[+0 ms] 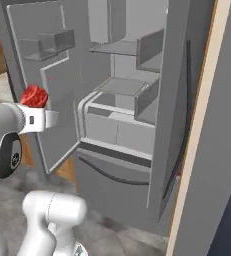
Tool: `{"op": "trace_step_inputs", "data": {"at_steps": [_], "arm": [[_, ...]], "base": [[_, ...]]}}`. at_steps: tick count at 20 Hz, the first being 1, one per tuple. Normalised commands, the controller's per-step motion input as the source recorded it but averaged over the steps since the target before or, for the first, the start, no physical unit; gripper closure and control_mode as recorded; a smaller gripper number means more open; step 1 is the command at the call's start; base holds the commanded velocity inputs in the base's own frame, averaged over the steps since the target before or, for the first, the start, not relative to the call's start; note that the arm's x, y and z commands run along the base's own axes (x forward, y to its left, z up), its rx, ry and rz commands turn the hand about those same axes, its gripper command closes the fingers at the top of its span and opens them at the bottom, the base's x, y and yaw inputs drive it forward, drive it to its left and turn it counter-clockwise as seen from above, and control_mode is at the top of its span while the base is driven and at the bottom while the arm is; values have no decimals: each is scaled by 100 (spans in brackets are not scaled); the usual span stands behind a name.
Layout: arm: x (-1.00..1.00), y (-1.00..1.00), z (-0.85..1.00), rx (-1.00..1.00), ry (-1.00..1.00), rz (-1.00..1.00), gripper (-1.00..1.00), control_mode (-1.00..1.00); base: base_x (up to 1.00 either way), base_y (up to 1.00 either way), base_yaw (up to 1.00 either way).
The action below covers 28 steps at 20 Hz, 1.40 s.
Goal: Open the fridge, remove the peach, garlic, and steak, and place them on any counter.
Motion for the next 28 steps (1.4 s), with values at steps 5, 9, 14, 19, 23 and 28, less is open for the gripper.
{"op": "trace_step_inputs", "data": {"at_steps": [5, 9, 14, 19, 23, 28], "arm": [[0, 0, 0, 0, 0, 0, 100, 100], [0, 0, 0, 0, 0, 0, 100, 100], [0, 0, 0, 0, 0, 0, 100, 100], [0, 0, 0, 0, 0, 0, 100, 100], [0, 0, 0, 0, 0, 0, 100, 100], [0, 0, 0, 0, 0, 0, 100, 100]], "base": [[-53, 0, 81], [-35, 0, 91], [-34, 8, 91], [-35, 38, 81], [-4, 98, 26], [4, 100, 1]]}}
